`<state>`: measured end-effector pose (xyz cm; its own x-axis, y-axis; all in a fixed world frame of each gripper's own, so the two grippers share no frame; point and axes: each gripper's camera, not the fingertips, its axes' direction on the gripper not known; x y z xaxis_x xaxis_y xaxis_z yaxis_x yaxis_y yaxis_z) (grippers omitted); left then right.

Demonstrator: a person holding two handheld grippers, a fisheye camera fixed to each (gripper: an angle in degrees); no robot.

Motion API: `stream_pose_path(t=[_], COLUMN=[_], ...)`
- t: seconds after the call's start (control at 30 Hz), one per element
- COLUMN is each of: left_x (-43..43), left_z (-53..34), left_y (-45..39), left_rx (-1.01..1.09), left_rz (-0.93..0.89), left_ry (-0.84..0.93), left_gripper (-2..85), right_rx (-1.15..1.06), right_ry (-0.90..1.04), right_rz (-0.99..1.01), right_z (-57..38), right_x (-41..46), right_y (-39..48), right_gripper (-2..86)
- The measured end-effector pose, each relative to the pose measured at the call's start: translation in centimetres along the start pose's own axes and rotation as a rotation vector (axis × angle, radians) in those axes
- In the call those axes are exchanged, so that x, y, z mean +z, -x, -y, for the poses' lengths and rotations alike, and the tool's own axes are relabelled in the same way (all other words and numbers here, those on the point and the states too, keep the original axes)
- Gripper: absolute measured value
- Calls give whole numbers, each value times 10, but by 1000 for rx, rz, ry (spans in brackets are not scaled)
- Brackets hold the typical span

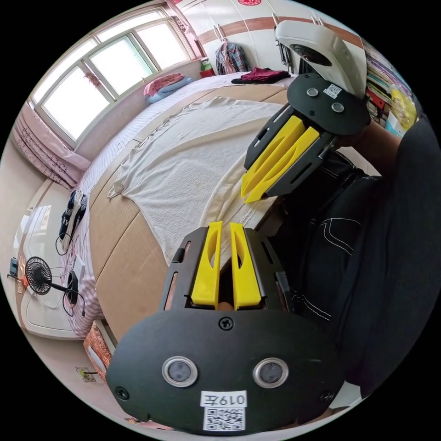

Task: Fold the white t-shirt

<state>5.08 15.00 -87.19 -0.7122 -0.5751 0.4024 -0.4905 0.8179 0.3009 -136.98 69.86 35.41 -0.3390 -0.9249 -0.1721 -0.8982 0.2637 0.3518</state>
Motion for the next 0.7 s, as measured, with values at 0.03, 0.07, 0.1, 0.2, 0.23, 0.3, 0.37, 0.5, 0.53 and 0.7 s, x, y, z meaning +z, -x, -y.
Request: stream_pose_path(t=[0.03, 0.07, 0.1, 0.2, 0.23, 0.3, 0.37, 0.5, 0.53, 0.7], left_x=[0, 0, 0, 0, 0, 1, 1, 1, 1, 2], left_z=[-1, -2, -3, -4, -4, -3, -3, -3, -3, 0], left_y=[-1, -1, -2, -2, -2, -4, -5, -7, -8, -13], left_rx=[2, 4, 4, -2, -1, 7, 13, 19, 22, 36], left_rz=[-1, -2, -1, -4, -2, -1, 8, 6, 6, 22], left_ry=[1, 1, -1, -3, -2, 9, 9, 13, 15, 21], left_gripper=[12, 12, 13, 14, 15, 16, 16, 16, 15, 14], right_rx=[-3, -12, -18, -47, -56, -69, -58, -7, -1, -37], right_ry=[5, 15, 17, 33, 40, 56, 50, 37, 30, 20], right_rz=[4, 8, 8, 16, 16, 1, 10, 48, 50, 56], right_z=[1, 3, 5, 11, 12, 16, 17, 19, 19, 24], right_x=[1, 4, 4, 8, 10, 15, 17, 17, 16, 16], right_y=[-1, -2, -3, -4, -3, -3, -5, -17, -19, -18], right_gripper=[35, 36, 37, 42, 44, 46, 42, 15, 14, 43])
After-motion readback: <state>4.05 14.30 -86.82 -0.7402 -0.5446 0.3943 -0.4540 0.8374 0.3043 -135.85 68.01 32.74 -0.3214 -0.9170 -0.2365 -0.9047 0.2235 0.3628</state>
